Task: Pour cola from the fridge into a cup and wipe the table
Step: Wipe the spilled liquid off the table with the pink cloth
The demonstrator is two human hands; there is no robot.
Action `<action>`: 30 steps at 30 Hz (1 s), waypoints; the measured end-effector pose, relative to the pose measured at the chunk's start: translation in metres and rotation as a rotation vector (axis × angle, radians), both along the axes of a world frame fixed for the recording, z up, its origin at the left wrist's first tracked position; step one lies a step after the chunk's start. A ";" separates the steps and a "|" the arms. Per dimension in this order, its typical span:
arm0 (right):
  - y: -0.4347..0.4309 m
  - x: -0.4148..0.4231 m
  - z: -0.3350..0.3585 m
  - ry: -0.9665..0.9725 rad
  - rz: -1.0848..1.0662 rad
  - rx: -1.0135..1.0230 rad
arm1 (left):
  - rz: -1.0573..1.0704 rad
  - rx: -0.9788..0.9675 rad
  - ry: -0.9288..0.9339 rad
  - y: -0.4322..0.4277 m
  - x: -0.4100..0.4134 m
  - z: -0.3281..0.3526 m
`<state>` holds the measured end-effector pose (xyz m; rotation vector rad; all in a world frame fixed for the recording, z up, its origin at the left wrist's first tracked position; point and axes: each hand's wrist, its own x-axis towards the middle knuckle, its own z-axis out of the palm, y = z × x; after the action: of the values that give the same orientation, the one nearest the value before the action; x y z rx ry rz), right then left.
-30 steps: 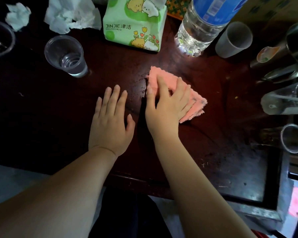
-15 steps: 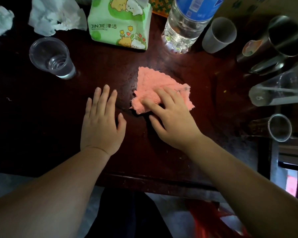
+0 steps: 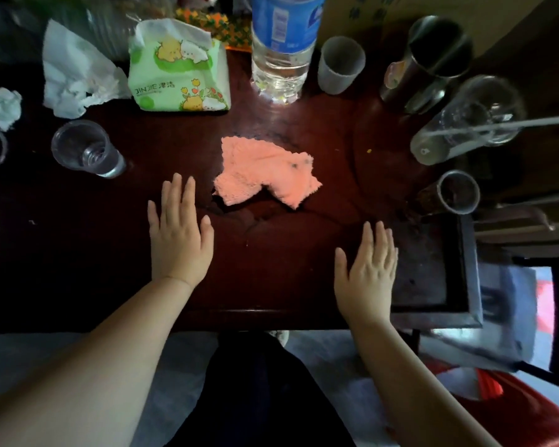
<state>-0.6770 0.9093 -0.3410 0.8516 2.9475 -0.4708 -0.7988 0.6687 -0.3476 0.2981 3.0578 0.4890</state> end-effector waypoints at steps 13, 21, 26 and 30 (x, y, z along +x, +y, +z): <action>0.002 0.000 -0.001 0.095 -0.047 -0.067 | -1.117 -0.255 0.020 0.071 -0.123 0.018; 0.002 0.000 -0.001 0.100 -0.048 -0.083 | -0.614 0.079 -0.016 0.070 -0.072 0.002; 0.002 0.000 0.000 0.095 -0.051 -0.088 | -0.112 0.116 -0.105 0.094 -0.006 0.008; 0.001 0.000 0.000 0.096 -0.057 -0.084 | 0.135 0.108 -0.255 0.122 0.017 0.023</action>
<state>-0.6771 0.9107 -0.3410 0.9302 2.9713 -0.6521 -0.7820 0.7903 -0.3242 0.0272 2.8196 0.6447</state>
